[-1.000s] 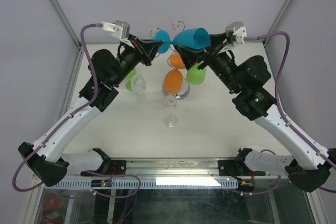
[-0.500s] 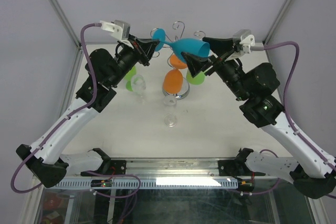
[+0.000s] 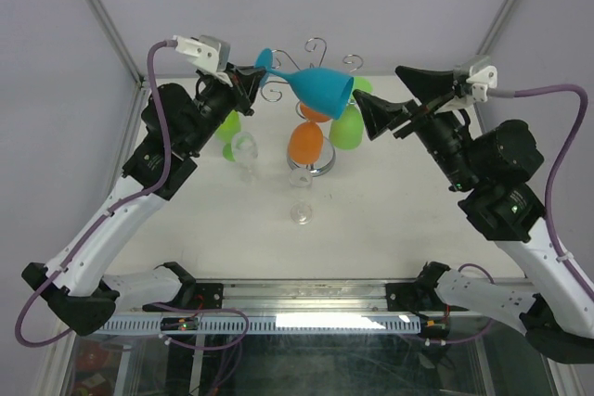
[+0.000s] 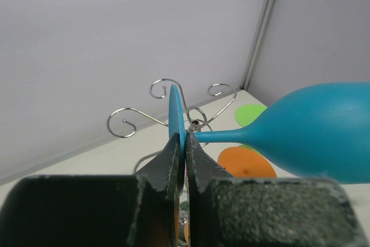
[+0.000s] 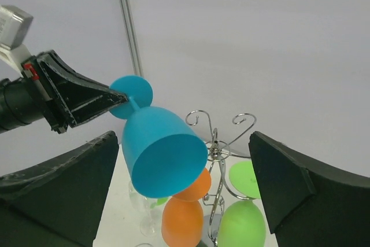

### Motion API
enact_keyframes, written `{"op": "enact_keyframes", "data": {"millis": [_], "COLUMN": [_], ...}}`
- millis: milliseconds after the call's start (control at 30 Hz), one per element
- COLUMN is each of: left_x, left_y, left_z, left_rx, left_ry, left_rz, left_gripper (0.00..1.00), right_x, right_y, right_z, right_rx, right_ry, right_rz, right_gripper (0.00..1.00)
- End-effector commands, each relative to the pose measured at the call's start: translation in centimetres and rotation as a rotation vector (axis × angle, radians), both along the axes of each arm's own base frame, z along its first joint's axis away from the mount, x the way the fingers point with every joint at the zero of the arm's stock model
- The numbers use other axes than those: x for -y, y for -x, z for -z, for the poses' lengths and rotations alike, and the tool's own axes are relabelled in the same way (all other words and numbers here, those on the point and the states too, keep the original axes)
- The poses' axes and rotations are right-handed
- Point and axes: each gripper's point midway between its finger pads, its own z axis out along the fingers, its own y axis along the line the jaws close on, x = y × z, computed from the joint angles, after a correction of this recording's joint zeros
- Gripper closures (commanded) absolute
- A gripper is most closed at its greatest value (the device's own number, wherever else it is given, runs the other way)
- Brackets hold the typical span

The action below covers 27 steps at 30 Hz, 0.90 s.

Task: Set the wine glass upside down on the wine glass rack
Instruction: Turn the wine glass upside down at the wine rack.

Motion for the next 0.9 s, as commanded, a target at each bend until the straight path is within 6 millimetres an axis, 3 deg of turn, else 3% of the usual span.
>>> {"op": "enact_keyframes", "data": {"millis": [0,400,633,867], "left_x": [-2.2,-1.6,0.8,3.7], "left_y": [0.7,0.7,2.4,3.9], "left_z": [-3.6,-3.8,-4.5,-4.1], "left_rx": [0.108,0.224,0.283,0.320], "left_ry": [-0.064,-0.275,-0.314,-0.397], "left_rz": [-0.078,-0.053,0.003,-0.001], "left_gripper": [1.00,1.00,1.00,1.00], "right_x": [-0.8,-3.8,-5.0,-5.6], "right_y": [-0.4,-0.4,-0.7,-2.0], "right_z": [1.5,2.2,1.4,2.2], "right_rx": [-0.079,-0.174,-0.233,-0.326], "right_ry": [0.108,0.179,0.165,0.145], "right_rz": [-0.007,-0.126,-0.170,-0.270], "right_gripper": [0.03,0.03,0.05,0.09]}}
